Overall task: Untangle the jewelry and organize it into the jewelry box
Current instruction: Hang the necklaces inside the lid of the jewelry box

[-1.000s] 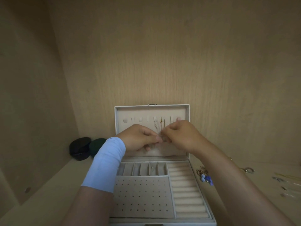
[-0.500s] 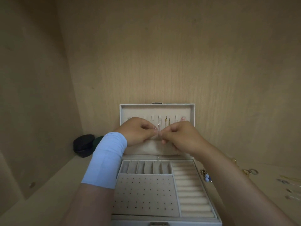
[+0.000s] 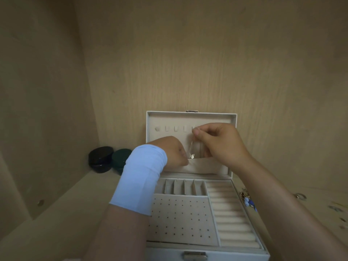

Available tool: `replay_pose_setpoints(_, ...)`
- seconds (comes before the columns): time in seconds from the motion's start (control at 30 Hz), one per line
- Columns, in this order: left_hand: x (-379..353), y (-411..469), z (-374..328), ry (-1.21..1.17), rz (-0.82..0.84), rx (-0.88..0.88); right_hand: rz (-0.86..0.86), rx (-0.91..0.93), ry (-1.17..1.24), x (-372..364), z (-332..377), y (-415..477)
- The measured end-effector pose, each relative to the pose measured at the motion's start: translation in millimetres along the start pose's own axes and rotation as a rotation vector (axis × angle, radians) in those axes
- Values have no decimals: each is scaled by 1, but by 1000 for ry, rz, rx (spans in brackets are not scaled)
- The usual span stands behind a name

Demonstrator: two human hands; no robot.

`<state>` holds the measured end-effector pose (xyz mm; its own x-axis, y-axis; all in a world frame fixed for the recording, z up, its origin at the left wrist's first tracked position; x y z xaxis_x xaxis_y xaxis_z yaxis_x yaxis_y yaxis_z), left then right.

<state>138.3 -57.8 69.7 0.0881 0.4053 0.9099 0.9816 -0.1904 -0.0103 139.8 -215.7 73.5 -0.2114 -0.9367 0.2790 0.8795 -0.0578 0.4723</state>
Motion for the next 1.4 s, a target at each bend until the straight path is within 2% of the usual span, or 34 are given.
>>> replay_pose_setpoints(0.13, 3, 0, 3, -36, 5, -8, -18, 60, -84, -1, -3, 3)
replay_pose_setpoints(0.37, 3, 1, 1, -27, -24, -19, 159, 134, -656, -7, -12, -3)
replay_pose_setpoints(0.47, 4, 1, -2, 12, -72, -31, 156, 172, -744, -6, -7, -7)
replay_pose_setpoints(0.6, 3, 0, -8, 20, -121, -92, 237, 168, -856, -10, -4, -14)
replay_pose_setpoints(0.7, 1, -1, -14, 28, -144, -130, 274, 151, -872, -8, -5, -17)
replay_pose_setpoints(0.83, 0, -3, -27, -20, -193, -164, 214, 132, -736, 12, -3, -19)
replay_pose_setpoints(0.93, -4, -8, -45, -37, -245, -231, 186, 92, -668, 45, 2, -27)
replay_pose_setpoints(1.03, -17, -13, -70, -81, -252, -312, 160, 29, -706, 94, -2, -38)
replay_pose_setpoints(1.3, -82, -25, -165, -91, -116, -499, 133, -182, -818, 219, -40, -86)
replay_pose_setpoints(1.4, -114, -28, -207, -129, -17, -531, 135, -272, -876, 253, -61, -105)
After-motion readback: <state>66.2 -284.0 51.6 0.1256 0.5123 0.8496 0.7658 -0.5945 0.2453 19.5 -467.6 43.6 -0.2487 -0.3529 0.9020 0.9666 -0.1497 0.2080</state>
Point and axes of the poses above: each hand's wrist, its own y-axis towards the middle knuckle, its own x-axis out of the back of the hand, z = x × y, the point moved 4 cm from there along y, towards the middle knuckle, and after that the axes turned 3 degrees about -z, right-handed, at the moved point
